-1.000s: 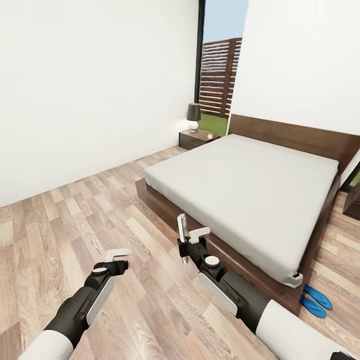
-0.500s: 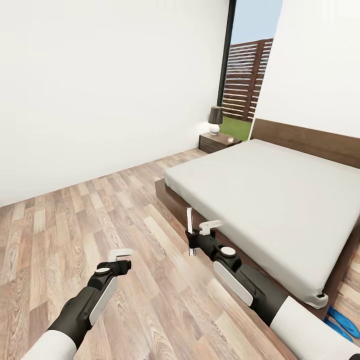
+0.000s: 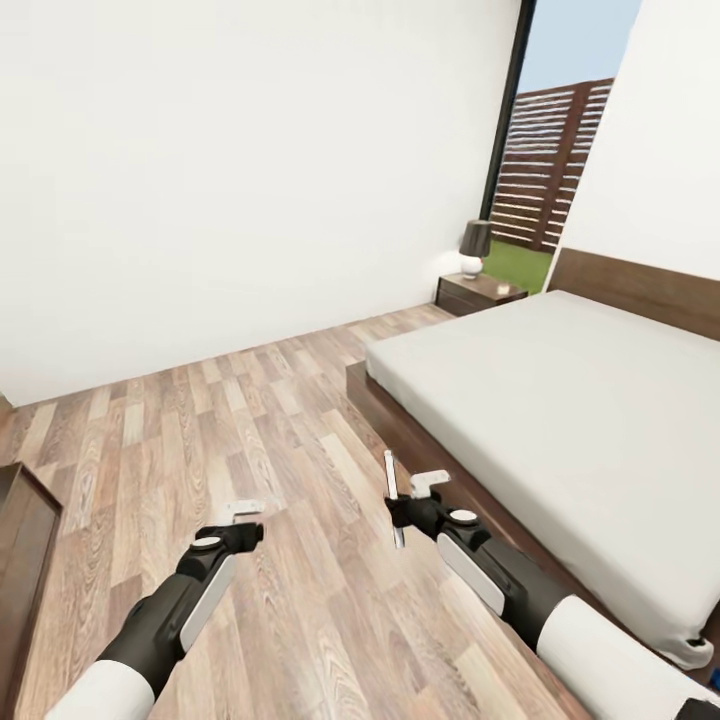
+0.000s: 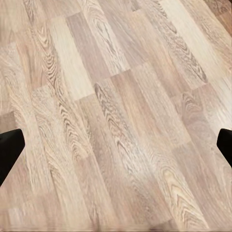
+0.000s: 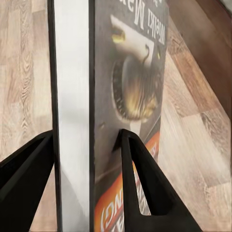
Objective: In the bedroom, move the book from the bed onto either nightstand, and place the two sandals side by side next to the bed.
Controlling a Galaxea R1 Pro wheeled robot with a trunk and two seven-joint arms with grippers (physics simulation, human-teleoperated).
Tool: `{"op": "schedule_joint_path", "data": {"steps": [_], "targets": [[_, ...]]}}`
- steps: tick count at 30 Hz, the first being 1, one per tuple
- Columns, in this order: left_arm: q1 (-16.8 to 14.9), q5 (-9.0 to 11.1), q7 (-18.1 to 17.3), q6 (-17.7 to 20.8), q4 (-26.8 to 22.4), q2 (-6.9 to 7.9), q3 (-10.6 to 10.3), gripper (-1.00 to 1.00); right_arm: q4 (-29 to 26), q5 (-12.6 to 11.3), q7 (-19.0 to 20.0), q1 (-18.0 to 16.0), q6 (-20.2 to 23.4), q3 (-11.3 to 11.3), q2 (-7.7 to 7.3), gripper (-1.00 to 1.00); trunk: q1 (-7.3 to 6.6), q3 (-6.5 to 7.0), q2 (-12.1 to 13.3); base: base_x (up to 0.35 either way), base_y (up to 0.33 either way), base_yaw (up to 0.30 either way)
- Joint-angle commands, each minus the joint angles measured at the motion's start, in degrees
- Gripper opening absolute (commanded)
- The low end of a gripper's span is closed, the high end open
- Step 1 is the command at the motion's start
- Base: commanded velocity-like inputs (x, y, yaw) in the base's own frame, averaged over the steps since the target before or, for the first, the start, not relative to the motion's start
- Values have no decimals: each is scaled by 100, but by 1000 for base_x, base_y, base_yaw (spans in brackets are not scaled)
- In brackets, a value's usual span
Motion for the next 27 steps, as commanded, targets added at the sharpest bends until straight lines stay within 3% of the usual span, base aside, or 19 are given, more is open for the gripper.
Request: {"op": "schedule_joint_path", "data": {"steps": [1,8,14,17,23,27], "targets": [[-27,55,55,12,85,-15,-30,100,175,-60,-37,-10,54,-57,5,-100,-23,19,37,0,0,223],[-368,6,51,-53,944,-227,-47,100,1513,11,244,-48,-85,-260,97,-100,-176,187,318,0,0,216],[-804,4,44,-513,2133,-272,-50,100,3151,32,934,-62,-910,-264,386,-100,-308,313,558,0,0,223],[-988,3,-192,-803,2688,-274,-51,100,3909,38,1328,-83,-1302,-260,568,-100,-374,376,679,0,0,233],[-1107,-22,-777,-976,3033,-251,-43,100,4225,31,1538,-95,-1427,-256,707,-100,-506,515,919,0,0,232],[-1113,-14,-821,-997,3065,-244,-41,100,4229,8,1531,-96,-1468,-265,709,-100,-594,609,1080,0,0,238]]}}
